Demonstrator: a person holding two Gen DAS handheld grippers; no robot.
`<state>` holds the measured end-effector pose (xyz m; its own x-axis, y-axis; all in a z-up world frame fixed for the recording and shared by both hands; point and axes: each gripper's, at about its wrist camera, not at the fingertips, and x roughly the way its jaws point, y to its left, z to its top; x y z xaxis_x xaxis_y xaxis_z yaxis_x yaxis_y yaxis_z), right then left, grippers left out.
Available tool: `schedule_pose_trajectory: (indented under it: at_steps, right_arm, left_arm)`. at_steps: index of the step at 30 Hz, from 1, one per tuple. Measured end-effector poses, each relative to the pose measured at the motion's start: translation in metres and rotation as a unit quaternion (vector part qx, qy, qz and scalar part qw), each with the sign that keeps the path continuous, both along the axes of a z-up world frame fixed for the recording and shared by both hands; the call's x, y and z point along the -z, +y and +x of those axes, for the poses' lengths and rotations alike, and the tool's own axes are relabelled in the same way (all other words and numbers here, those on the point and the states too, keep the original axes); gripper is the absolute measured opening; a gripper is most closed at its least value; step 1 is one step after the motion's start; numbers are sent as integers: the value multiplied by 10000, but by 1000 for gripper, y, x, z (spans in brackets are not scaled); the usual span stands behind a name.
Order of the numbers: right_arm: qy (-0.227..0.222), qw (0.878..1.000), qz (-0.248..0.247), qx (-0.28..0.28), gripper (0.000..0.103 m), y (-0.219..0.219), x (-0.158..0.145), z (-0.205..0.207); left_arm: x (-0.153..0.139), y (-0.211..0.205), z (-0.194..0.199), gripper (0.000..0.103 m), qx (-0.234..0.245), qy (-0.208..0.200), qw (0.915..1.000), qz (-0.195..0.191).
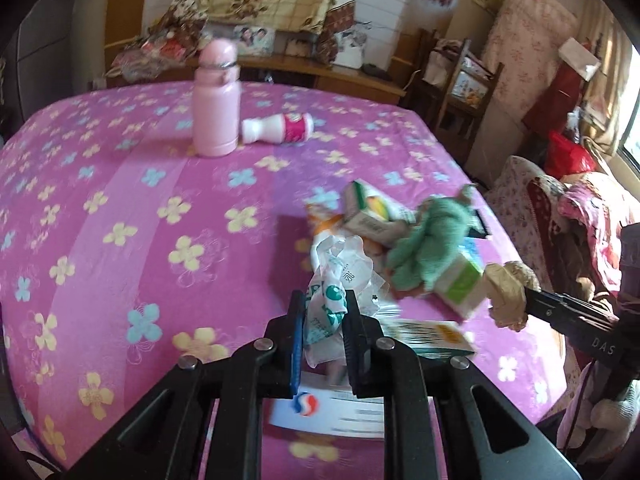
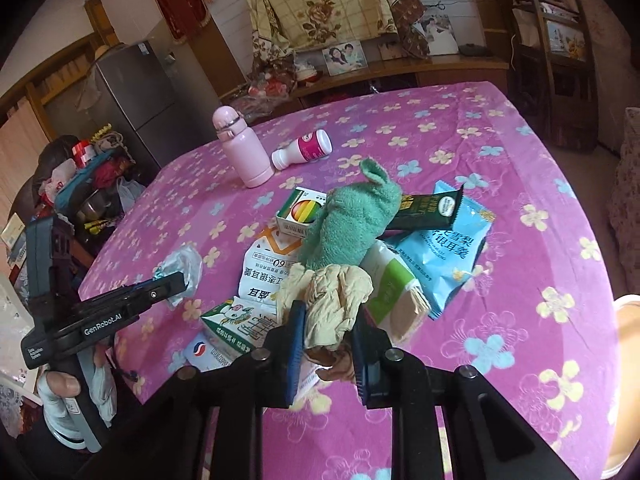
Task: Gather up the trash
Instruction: 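Grasp the clear plastic wrapper with the left tool while the right tool grasps beige crumpled cloth, then carry both items to the cream bin and open both tools to drop them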
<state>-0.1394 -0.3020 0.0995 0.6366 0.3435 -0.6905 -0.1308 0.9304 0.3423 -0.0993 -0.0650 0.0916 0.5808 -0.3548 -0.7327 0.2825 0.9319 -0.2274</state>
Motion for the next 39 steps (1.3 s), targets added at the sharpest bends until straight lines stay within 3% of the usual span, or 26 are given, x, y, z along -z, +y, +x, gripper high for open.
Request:
schedule_pose_trajectory:
  at_steps: [12,39]
  right_arm:
    - [-146,9987,-25,497,23,-59,-14,-42]
    - [-35,9812,-90,1928,23,-203,-6,-111]
  left_arm:
    - [-23,-79,-29,19,654,-252,9974,178]
    - [-15,-234,-64,19,1682,-537,9813,766]
